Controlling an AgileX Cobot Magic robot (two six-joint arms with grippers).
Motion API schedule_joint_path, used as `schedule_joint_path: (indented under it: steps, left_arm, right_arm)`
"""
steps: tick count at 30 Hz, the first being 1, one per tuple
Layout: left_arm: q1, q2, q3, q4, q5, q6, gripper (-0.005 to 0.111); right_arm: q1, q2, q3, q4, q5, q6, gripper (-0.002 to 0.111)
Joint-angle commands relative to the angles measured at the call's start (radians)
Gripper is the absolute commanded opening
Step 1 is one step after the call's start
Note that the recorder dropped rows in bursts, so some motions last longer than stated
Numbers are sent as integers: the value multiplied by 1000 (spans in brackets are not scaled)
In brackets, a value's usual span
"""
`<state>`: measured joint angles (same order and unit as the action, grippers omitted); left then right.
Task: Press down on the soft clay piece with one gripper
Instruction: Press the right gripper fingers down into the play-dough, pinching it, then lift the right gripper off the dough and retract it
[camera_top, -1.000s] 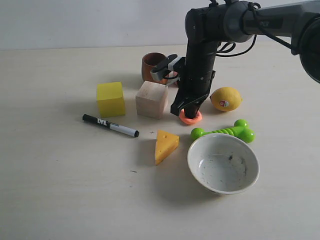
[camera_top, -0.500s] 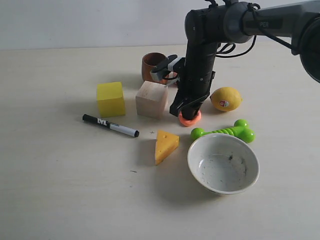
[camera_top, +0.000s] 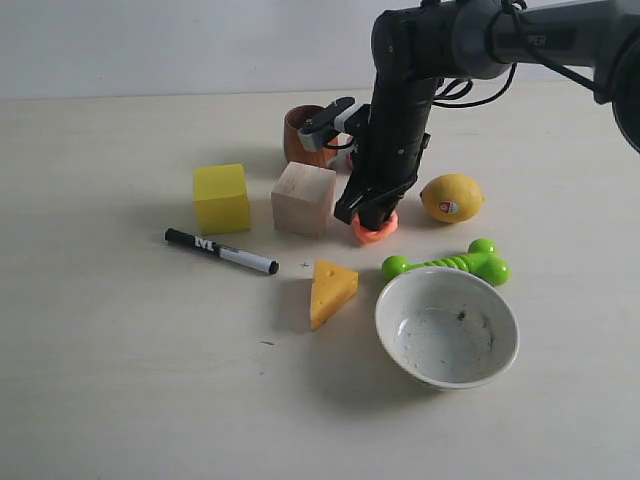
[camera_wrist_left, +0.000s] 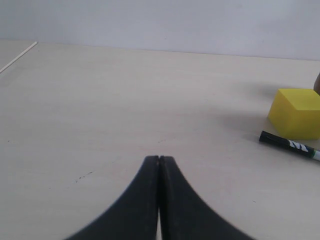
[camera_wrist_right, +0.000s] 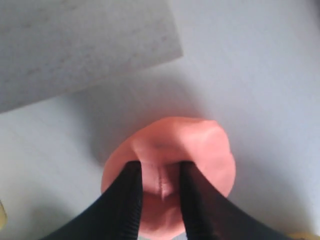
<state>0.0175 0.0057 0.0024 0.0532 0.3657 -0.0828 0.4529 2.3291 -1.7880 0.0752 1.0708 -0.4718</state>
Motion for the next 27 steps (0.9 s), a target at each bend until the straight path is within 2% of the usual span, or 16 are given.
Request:
schedule_joint_path:
  steps: [1, 6, 13, 23, 27]
  left_arm:
    - [-4, -6, -2, -6, -8, 2, 0]
    - [-4, -6, -2, -6, -8, 2, 0]
    - [-4, -6, -2, -6, -8, 2, 0]
    - [-4, -6, -2, -6, -8, 2, 0]
    - [-4, -6, -2, -6, -8, 2, 0]
  right_arm:
    - [1, -15, 3, 4, -4, 10, 30]
    - [1, -15, 3, 4, -4, 12, 27]
    - [1, -15, 3, 0, 10, 12, 4]
    - [1, -51, 3, -37, 28, 12, 4]
    - [1, -127, 3, -50, 19, 41, 0]
